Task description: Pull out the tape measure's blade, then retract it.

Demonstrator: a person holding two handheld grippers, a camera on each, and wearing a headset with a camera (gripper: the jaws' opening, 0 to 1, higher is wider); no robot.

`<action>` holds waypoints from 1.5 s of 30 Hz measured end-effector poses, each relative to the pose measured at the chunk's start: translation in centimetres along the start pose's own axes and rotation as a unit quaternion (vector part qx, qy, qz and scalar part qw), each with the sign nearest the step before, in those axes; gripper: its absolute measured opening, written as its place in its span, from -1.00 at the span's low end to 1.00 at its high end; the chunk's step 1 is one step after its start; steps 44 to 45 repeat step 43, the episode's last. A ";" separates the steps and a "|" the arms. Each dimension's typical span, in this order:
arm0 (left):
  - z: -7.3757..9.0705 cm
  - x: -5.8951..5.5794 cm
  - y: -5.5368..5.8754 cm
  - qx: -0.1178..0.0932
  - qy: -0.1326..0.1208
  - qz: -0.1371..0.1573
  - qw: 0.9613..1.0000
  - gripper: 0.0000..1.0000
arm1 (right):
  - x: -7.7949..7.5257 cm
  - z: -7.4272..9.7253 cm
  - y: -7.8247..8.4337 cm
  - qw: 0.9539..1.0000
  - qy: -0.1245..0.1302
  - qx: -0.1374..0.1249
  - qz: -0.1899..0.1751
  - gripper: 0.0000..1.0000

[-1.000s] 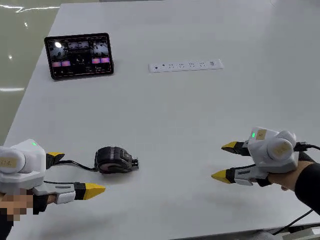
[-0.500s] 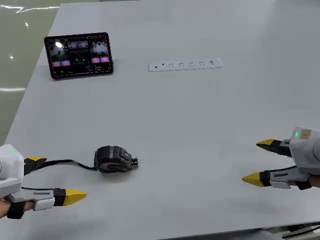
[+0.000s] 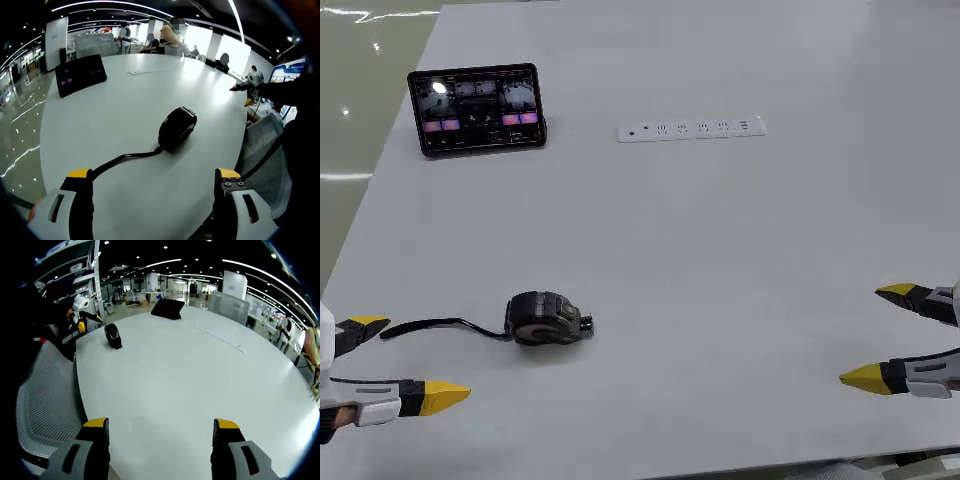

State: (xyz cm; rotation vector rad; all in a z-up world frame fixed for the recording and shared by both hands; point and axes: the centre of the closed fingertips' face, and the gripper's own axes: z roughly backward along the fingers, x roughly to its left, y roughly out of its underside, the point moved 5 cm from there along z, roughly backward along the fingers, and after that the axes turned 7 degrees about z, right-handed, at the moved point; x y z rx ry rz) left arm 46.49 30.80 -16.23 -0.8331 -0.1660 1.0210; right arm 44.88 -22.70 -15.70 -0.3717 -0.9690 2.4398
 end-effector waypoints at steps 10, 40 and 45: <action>0.0 -0.7 -0.4 0.004 0.008 -0.010 1.000 0.98 | 0.2 0.0 0.0 1.000 -0.014 -0.003 0.002 0.98; 0.0 -1.1 -1.1 0.007 0.029 -0.016 0.999 0.98 | -0.9 1.5 0.9 1.000 -0.009 0.014 -0.024 0.98; 0.0 -1.1 -1.2 0.008 0.030 -0.017 0.999 0.98 | -0.9 1.6 0.9 1.000 -0.008 0.013 -0.026 0.98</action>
